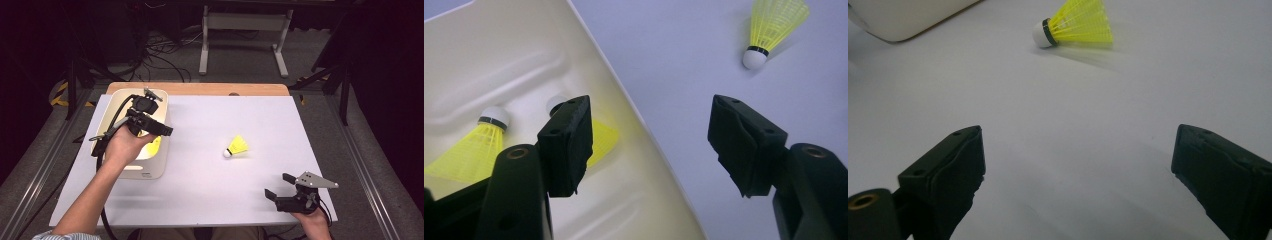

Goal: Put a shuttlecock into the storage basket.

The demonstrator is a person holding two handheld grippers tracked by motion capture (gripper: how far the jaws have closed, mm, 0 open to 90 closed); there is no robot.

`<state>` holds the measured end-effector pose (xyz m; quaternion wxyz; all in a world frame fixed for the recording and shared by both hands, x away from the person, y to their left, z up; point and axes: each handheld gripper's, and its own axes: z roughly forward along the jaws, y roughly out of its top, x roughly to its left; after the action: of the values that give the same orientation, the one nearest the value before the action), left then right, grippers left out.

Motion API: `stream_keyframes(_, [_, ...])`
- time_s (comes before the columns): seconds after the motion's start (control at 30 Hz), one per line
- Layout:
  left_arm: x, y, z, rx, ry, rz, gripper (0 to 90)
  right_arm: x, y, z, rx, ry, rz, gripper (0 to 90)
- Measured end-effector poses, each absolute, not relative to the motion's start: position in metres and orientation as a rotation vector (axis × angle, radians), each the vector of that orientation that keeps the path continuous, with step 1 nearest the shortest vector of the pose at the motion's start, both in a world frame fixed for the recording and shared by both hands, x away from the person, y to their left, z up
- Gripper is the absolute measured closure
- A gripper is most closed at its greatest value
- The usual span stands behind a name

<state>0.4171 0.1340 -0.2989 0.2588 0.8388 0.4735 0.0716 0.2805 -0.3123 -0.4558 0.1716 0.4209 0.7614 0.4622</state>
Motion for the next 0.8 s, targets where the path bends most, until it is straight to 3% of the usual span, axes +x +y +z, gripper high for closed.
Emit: stream_keyframes(0.8, [0.414, 0.114, -0.305, 2.302, 1.236, 0.195, 33.9, 0.280, -0.312, -0.456, 1.193, 2.167, 1.313, 7.4])
